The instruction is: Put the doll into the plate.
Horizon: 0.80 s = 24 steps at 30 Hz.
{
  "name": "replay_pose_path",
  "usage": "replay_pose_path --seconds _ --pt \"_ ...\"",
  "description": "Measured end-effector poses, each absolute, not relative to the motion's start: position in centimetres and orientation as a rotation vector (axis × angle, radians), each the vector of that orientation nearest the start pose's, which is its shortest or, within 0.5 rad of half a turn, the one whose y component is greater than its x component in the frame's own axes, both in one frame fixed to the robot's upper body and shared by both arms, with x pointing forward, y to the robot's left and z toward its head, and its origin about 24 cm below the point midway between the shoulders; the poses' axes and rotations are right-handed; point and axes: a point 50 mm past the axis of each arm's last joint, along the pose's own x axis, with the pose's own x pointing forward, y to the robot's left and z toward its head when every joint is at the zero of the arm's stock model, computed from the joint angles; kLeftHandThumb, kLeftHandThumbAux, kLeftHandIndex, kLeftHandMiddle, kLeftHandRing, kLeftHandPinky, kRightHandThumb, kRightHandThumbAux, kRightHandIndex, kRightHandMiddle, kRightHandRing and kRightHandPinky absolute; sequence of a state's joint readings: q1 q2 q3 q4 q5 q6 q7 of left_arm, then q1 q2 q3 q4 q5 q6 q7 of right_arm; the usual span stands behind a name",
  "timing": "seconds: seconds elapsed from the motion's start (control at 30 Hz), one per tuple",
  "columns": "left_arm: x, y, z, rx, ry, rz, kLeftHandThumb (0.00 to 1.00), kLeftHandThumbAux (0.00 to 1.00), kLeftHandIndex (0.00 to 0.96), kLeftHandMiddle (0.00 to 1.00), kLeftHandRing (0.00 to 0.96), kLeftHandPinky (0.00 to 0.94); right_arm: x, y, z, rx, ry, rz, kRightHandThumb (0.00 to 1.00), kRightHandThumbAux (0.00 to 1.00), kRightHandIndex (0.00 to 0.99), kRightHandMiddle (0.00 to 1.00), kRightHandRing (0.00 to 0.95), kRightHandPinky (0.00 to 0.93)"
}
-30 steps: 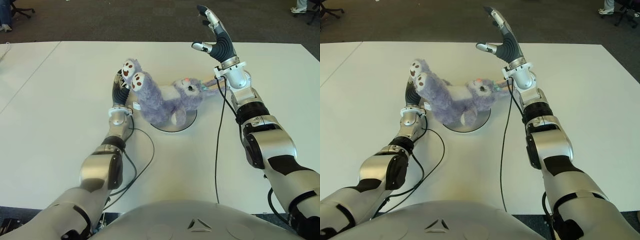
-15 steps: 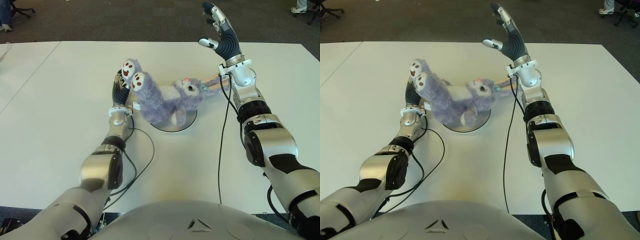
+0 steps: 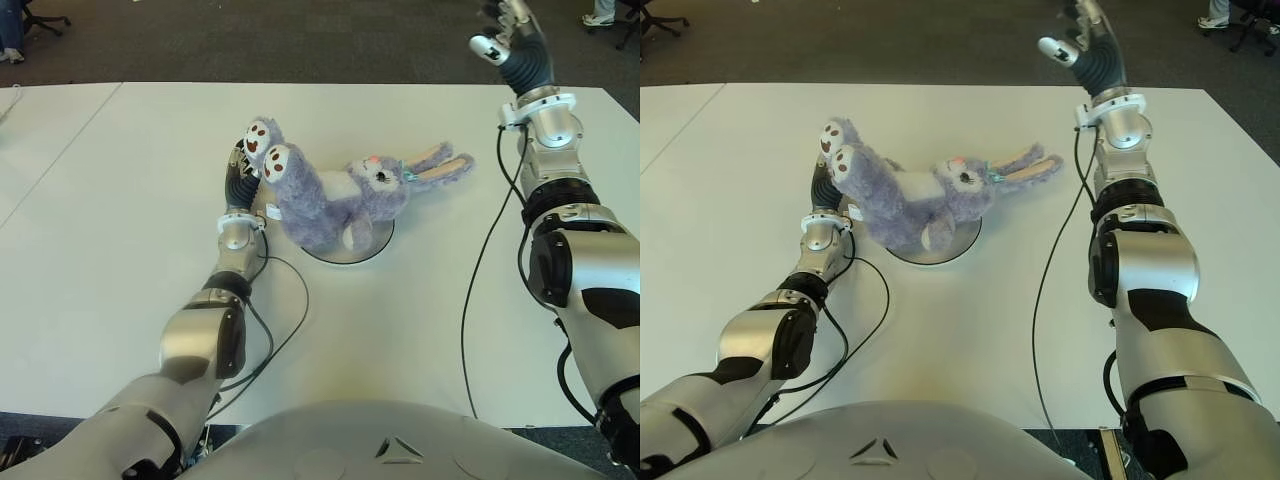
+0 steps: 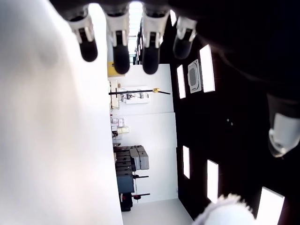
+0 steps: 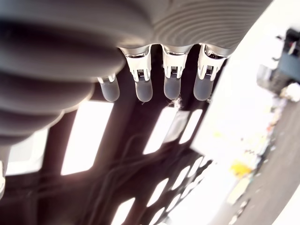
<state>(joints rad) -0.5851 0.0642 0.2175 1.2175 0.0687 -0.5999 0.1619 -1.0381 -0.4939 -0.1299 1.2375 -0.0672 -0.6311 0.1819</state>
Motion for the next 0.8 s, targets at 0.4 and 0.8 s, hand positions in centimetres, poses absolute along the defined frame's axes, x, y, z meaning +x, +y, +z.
replay_pose_path --seconds 0.4,0.8 --pt "32.4 16.8 -0.4 0.036 0.045 0.184 0.000 0.505 0.084 0.136 0.120 0.106 38.8 -28.5 17.5 -0.280 -0.230 -0.156 0.000 0.496 0.000 0.000 0.000 0.000" --pt "32.4 16.8 -0.4 0.033 0.045 0.179 0.000 0.473 0.074 0.130 0.115 0.101 37.8 -30.4 15.0 -0.125 -0.142 -0.274 0.000 0.601 0.000 0.000 0.000 0.000"
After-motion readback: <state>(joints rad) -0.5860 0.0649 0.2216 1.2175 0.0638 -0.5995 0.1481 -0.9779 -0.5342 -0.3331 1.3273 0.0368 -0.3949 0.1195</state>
